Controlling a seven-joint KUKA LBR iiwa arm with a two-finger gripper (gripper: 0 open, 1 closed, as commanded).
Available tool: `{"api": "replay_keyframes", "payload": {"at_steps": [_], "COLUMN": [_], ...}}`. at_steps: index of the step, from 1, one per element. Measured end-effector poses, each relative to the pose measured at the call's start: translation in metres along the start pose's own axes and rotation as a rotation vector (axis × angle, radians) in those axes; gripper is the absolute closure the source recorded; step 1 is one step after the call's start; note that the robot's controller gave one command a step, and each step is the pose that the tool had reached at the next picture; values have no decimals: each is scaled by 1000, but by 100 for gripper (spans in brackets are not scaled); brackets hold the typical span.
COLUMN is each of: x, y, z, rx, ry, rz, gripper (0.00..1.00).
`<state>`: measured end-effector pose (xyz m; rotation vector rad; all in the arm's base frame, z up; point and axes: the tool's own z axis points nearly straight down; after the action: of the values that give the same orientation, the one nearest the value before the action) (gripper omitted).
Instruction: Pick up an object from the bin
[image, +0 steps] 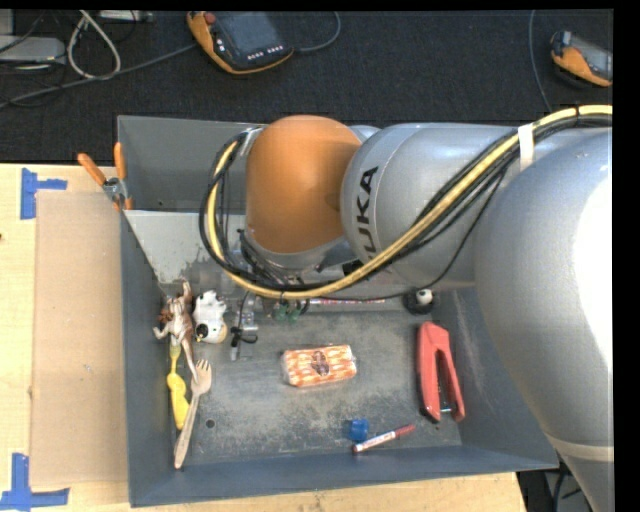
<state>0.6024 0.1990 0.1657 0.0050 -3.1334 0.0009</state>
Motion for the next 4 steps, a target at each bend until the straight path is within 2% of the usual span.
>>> {"api": "replay_keyframes", "payload": {"at_steps": [1, 2, 3, 4], "x": [-2, -17, -9, 32], "y": [-1, -5, -90, -115], "z": [-5, 84, 52, 68], "rx": [-1, -4, -2, -7], "ry": [-8, -15, -11, -10], "rz": [5, -34, -142, -389], "gripper": [0, 0, 0, 0]}}
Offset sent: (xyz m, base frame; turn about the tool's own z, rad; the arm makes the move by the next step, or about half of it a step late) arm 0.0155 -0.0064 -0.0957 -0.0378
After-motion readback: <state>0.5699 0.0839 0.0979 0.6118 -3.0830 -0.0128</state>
